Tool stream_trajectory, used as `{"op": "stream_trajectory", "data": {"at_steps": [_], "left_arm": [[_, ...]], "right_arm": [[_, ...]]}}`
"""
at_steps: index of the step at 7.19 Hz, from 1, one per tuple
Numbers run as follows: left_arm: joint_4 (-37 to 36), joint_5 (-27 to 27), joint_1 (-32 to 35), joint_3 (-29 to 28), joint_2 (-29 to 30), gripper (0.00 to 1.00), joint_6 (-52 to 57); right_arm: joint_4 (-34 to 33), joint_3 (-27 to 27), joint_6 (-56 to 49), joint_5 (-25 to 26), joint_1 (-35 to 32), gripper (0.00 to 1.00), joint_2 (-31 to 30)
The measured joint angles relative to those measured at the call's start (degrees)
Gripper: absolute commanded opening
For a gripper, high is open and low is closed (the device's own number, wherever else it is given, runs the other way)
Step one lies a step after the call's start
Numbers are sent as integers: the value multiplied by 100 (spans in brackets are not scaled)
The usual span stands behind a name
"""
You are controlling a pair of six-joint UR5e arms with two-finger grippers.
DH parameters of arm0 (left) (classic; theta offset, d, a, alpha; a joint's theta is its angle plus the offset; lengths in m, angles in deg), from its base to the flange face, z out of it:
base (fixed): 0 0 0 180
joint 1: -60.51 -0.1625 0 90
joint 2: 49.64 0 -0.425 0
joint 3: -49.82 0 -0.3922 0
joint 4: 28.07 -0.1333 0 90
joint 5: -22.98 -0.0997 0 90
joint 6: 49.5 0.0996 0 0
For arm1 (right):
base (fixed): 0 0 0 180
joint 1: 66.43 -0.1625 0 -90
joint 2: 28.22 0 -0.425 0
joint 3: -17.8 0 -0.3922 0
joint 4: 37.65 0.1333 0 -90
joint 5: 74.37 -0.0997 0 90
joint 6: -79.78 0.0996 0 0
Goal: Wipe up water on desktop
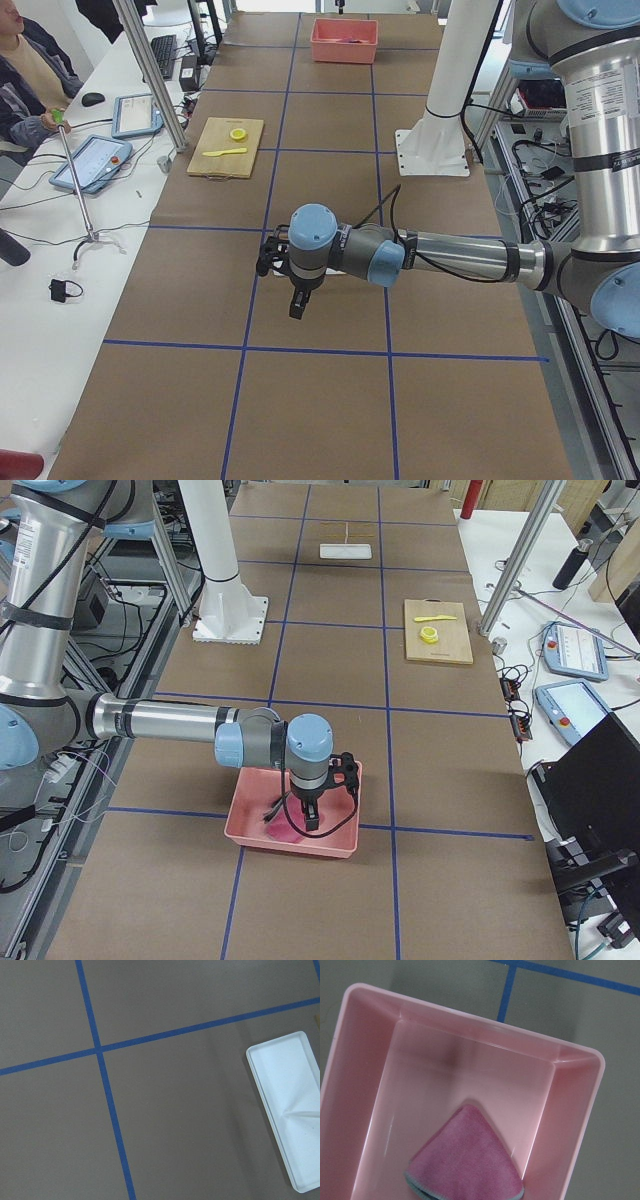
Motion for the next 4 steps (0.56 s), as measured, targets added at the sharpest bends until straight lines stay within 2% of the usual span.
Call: {"op": "stream_trajectory", "data": {"at_steps": [4], "left_arm": [[87, -47, -16, -203, 154, 98, 43]], "right_arm": [[0, -111, 46, -42, 5, 100, 40]]}}
